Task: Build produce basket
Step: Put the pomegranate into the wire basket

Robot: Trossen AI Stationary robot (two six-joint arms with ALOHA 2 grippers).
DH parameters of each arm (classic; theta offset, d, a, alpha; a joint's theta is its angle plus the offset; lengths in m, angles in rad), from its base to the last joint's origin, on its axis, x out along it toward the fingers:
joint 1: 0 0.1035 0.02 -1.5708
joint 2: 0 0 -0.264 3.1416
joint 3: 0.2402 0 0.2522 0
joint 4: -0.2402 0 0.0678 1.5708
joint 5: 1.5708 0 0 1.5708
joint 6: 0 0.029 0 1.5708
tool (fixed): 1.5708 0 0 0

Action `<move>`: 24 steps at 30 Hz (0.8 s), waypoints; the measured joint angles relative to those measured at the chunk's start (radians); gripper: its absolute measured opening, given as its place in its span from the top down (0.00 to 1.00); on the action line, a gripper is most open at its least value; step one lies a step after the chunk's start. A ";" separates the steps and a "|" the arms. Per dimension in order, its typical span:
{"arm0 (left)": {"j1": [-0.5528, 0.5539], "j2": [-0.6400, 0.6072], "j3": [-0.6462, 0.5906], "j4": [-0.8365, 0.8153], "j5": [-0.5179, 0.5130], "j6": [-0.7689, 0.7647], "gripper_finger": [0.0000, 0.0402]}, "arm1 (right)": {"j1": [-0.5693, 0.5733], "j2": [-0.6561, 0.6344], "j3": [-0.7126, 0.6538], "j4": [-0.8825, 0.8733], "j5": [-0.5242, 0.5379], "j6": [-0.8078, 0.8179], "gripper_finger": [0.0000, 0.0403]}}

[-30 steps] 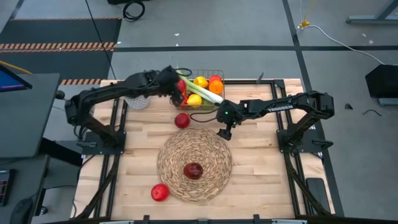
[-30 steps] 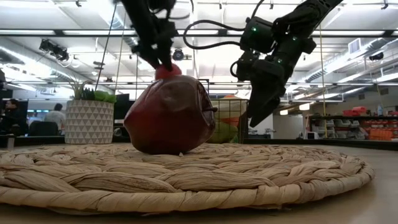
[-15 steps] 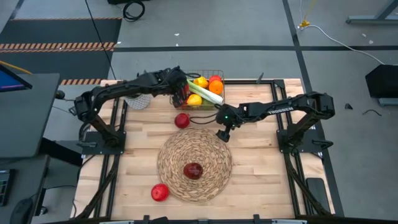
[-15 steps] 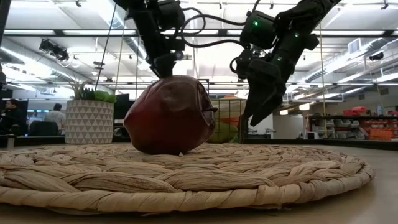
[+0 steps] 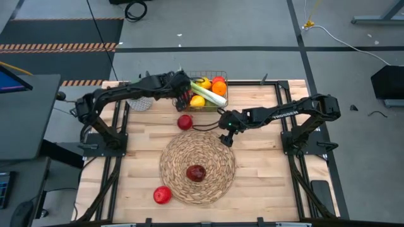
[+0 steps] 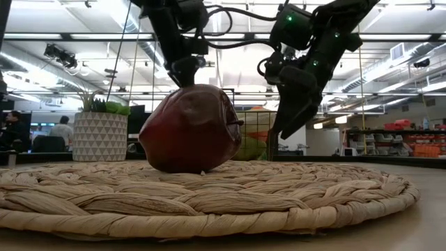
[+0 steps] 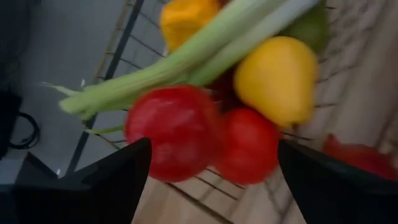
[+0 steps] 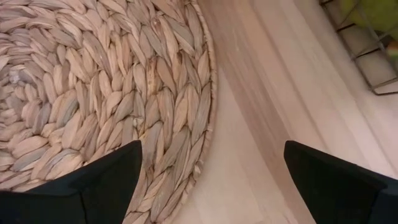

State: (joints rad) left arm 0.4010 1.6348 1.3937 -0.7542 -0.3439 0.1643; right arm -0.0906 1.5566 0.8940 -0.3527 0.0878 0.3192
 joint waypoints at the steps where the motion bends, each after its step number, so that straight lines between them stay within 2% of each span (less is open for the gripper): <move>1: -0.015 0.000 0.000 -0.010 0.000 -0.009 0.12 | 0.003 0.000 0.000 0.000 0.009 0.000 0.02; 12: -0.229 0.000 0.000 -0.290 0.003 -0.244 0.12 | 0.050 0.000 0.000 0.017 0.026 0.003 0.02; 17: -0.350 0.000 0.000 -0.307 0.099 -0.290 0.12 | 0.094 0.000 0.000 0.015 0.025 0.003 0.02; 21: -0.436 0.000 0.000 -0.314 0.100 -0.342 0.15 | 0.135 0.000 0.000 0.014 0.025 0.003 0.02; 24: -0.477 0.000 0.000 -0.314 0.043 -0.363 0.15 | 0.163 0.000 0.000 0.014 0.025 0.003 0.02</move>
State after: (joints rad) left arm -0.0756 1.6348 1.3937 -1.0683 -0.3007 -0.1986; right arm 0.0723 1.5566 0.8940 -0.3386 0.1131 0.3218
